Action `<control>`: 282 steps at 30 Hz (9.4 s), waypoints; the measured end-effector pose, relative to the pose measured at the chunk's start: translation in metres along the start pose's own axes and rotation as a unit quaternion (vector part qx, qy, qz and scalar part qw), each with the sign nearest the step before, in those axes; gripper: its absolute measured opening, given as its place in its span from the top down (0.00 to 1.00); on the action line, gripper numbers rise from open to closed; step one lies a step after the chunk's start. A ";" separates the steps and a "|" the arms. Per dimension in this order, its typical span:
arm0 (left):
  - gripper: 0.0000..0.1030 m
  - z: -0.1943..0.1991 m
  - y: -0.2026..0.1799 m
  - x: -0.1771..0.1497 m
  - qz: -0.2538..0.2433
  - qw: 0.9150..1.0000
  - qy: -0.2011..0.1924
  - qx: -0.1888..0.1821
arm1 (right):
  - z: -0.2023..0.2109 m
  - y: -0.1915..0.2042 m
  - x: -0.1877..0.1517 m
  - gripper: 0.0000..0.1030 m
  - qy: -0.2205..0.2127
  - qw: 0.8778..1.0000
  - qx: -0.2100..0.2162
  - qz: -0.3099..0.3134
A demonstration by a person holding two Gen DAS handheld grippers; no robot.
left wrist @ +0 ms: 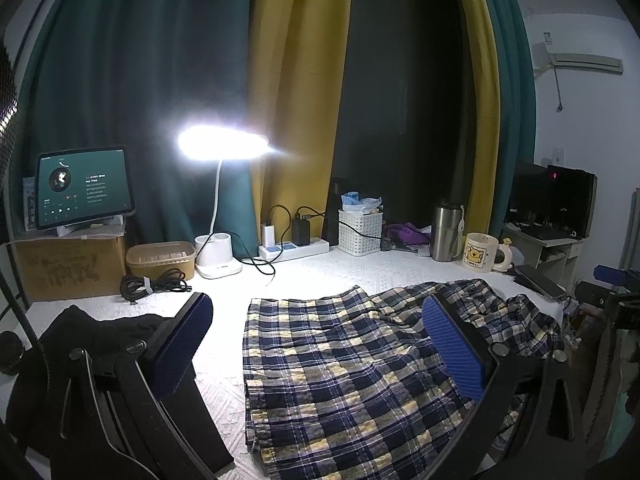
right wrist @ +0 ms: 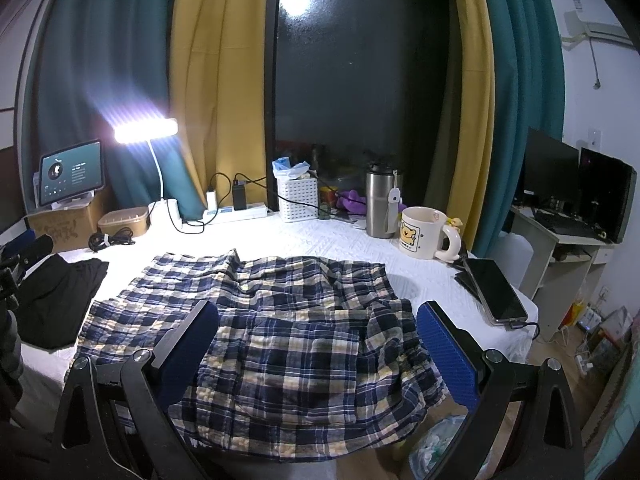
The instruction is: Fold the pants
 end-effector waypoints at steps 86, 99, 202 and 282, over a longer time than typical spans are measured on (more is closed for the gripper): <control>0.00 -0.169 0.055 -0.009 0.018 0.989 0.148 0.001 | -0.179 -0.023 0.025 0.03 0.107 0.994 -0.007 -0.014; 0.04 -0.239 0.088 -0.044 0.023 0.973 0.229 0.013 | -0.263 -0.050 0.032 0.03 0.146 0.988 -0.015 -0.039; 0.57 -0.254 0.171 -0.060 0.084 0.957 0.272 0.059 | -0.309 -0.063 0.016 0.17 0.178 0.976 -0.114 -0.048; 0.26 -0.073 0.006 -0.111 0.076 0.968 0.212 -0.108 | -0.094 0.004 -0.104 0.17 0.103 0.988 -0.069 0.090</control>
Point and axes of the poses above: each gripper's, at about its wrist camera, not at the fingertips, and z roughly against the way its jaws point, y to its left, x to its top, the point moved 8 cm from there along -z, roughly the way its jaws point, and after that the axes turned 10 degrees about -x, right-handed, at the moved point
